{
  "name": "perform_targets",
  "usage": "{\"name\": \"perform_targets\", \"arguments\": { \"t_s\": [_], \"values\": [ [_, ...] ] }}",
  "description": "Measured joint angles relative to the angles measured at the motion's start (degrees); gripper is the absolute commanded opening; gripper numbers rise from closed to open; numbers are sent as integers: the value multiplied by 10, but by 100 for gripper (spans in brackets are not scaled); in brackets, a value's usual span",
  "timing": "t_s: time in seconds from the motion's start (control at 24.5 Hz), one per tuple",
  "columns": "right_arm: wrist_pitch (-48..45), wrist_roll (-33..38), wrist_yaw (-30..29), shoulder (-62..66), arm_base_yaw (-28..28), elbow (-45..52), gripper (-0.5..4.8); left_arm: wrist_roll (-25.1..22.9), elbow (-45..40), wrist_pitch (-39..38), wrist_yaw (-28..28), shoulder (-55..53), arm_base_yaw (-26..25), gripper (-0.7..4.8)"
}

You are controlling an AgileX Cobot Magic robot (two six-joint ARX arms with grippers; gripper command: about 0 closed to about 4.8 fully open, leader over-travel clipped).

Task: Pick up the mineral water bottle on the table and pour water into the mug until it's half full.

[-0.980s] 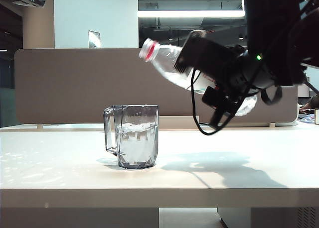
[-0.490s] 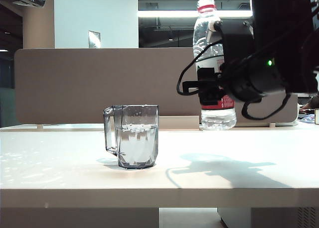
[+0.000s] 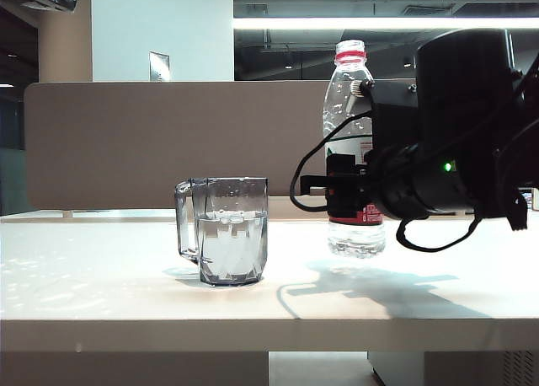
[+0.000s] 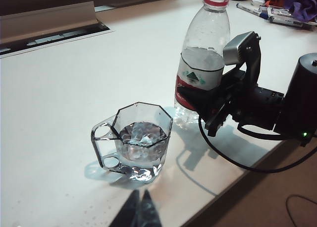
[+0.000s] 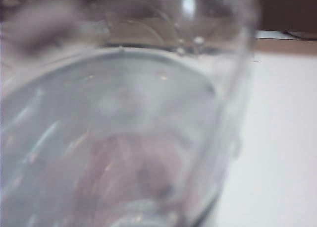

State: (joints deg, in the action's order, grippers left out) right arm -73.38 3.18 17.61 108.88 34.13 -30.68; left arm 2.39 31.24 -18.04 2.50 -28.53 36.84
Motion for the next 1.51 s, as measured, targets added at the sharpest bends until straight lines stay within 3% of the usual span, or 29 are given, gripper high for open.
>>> {"name": "perform_targets", "arguments": {
  "t_s": [0.29, 0.94, 1.02, 1.18, 1.35, 1.51],
  "values": [
    [-31, 18, -26, 39, 0, 0, 208, 0, 0, 0, 0, 0, 0, -4],
    [-38, 26, -27, 45, 0, 0, 214, 0, 0, 0, 0, 0, 0, -4],
    [-38, 26, -27, 45, 0, 0, 252, 0, 0, 0, 0, 0, 0, -4],
    [-33, 26, -27, 45, 0, 0, 269, 0, 0, 0, 0, 0, 0, -4],
    [-26, 25, -31, 43, 0, 0, 393, 0, 0, 0, 0, 0, 0, -4],
    [-11, 23, -32, 44, 0, 3, 412, 0, 0, 0, 0, 0, 0, -4]
  ]
}}
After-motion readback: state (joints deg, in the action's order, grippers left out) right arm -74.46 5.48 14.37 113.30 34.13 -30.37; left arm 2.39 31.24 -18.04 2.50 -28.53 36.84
